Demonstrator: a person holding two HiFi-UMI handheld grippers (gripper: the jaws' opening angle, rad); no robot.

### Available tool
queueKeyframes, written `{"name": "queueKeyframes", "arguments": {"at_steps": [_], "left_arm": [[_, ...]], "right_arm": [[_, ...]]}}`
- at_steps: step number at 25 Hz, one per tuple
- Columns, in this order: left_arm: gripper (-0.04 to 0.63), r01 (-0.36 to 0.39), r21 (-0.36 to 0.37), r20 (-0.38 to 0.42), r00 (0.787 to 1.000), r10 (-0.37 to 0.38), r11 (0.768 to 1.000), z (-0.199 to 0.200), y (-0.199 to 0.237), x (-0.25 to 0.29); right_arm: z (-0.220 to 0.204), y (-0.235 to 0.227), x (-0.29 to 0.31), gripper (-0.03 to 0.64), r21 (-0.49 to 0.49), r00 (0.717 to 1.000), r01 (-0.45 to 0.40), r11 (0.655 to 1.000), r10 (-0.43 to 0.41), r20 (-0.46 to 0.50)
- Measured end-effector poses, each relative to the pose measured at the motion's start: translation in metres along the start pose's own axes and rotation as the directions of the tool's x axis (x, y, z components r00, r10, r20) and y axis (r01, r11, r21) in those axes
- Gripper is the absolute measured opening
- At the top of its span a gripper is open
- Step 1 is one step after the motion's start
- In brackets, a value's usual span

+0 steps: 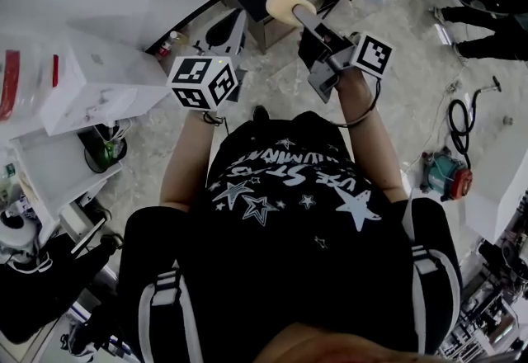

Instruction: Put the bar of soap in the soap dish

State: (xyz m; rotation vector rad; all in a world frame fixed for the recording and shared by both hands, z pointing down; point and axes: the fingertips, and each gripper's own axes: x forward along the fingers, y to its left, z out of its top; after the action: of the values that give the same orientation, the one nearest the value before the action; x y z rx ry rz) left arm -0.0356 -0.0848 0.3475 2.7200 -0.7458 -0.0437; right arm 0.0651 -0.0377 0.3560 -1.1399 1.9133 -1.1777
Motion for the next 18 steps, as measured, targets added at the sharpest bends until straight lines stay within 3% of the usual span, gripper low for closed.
{"name": "queueKeyframes", "arguments": {"at_steps": [8,18], "left_arm": [[0.011,-0.019,-0.018,-0.007,1.000,0.019,1.000,-0.003,0.029,0.020],[0.011,-0.132,-0.036,-0.013,0.991,0.132,0.991,-0.003,0.076,0.063]], "right_arm": [[0.013,-0.027,0.026,0.132,0.020,1.000,0.023,1.000,-0.022,-0.015],[0.061,-0.072,0.081,0.132,0.036,0.994,0.004,0.999,0.000,-0.106]]}}
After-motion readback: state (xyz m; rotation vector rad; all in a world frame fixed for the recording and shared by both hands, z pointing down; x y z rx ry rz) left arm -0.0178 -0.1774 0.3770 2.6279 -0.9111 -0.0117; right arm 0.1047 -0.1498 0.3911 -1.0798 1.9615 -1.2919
